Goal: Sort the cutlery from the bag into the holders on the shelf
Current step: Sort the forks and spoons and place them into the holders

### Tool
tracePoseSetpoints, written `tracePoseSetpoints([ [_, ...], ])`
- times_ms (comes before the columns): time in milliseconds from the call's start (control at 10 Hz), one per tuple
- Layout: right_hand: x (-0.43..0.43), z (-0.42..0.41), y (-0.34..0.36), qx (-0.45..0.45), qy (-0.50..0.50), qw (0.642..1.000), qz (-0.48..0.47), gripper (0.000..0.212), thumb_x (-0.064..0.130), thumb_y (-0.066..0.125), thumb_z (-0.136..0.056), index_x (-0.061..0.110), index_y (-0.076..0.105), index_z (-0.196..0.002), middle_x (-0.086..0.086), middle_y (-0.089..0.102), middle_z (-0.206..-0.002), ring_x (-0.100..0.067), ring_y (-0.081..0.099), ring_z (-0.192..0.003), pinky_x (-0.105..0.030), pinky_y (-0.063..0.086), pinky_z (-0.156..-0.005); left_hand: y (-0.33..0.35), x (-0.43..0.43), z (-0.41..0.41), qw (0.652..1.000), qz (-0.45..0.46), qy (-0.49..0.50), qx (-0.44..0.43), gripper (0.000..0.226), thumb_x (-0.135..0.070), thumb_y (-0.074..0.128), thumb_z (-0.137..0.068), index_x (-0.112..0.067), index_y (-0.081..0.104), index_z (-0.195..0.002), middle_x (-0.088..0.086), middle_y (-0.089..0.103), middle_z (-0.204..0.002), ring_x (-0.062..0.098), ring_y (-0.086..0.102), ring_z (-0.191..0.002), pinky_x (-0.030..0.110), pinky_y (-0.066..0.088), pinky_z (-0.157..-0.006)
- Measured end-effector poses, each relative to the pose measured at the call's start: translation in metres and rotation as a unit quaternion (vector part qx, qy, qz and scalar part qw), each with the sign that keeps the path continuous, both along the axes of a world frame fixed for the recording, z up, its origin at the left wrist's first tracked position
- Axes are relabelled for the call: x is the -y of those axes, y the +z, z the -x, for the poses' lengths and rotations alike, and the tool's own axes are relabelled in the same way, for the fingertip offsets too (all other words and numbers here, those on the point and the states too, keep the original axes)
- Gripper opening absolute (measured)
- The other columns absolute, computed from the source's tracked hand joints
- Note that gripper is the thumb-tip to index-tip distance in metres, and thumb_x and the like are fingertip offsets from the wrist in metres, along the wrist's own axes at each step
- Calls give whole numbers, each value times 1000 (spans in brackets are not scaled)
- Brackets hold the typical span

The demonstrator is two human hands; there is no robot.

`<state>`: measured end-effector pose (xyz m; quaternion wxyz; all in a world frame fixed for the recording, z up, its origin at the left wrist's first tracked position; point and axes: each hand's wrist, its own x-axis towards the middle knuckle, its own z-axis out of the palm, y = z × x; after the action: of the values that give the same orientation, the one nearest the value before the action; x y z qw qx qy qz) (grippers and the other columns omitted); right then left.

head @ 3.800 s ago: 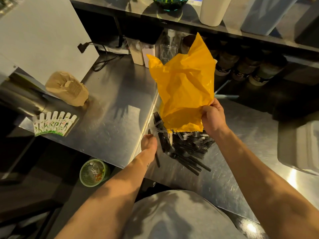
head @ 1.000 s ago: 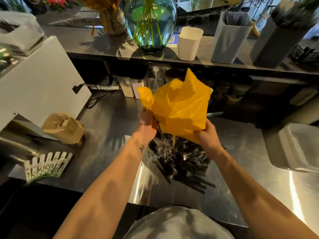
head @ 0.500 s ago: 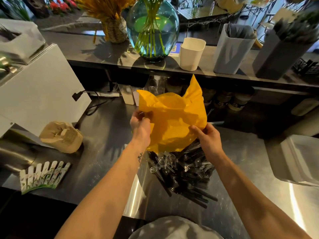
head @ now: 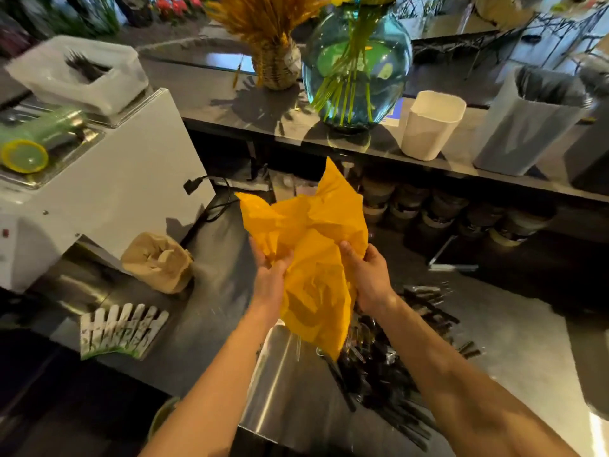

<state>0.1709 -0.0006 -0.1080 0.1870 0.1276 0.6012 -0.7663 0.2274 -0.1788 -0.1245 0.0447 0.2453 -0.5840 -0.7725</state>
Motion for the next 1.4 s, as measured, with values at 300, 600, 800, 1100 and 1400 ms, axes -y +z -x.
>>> tracePoseSetpoints([
  [300, 98, 25, -96, 113, 97, 985, -89, 49, 65, 78, -71, 40, 64, -110, -7, 70, -121, -32, 68, -105, -55, 56, -94, -38, 44, -3, 919, 377, 64, 98, 91, -11, 62, -93, -27, 5, -162, -5, -18, -167, 22, -5, -155, 45, 11, -123],
  [600, 105, 7, -105, 207, 122, 968, -67, 25, 33, 60, -97, 17, 66, -116, -5, 71, -104, -22, 67, -92, -37, 55, -81, -98, 25, -24, 870, 476, -63, 114, 60, -25, 57, -88, -17, 44, -147, 6, 17, -166, 28, 10, -154, 50, 12, -124],
  [800, 82, 9, -113, 99, 100, 985, -101, 19, 5, 42, -106, 17, 56, -109, 1, 59, -84, -16, 58, -80, -16, 50, -62, -110, 2, -22, 746, 617, -244, 62, 63, -32, 66, -81, -21, 50, -141, 3, 42, -150, 29, 37, -138, 45, 30, -109],
  [1100, 47, -7, -125, 57, 168, 969, -173, 45, -1, 50, -102, 2, 44, -146, -19, 51, -146, -27, 52, -127, -46, 39, -117, -143, 49, -7, 663, 622, -301, 287, 73, -45, 52, -94, -24, 19, -156, 10, 8, -167, 41, 2, -153, 61, 9, -121],
  [1400, 1, -54, -133, 46, 115, 971, -205, 25, 7, 52, -102, 19, 64, -120, 0, 68, -114, -16, 64, -109, -34, 52, -102, -140, -3, -34, 717, 636, -245, 144, 63, -22, 55, -91, -12, 37, -151, 13, 26, -164, 31, 19, -152, 50, 15, -123],
])
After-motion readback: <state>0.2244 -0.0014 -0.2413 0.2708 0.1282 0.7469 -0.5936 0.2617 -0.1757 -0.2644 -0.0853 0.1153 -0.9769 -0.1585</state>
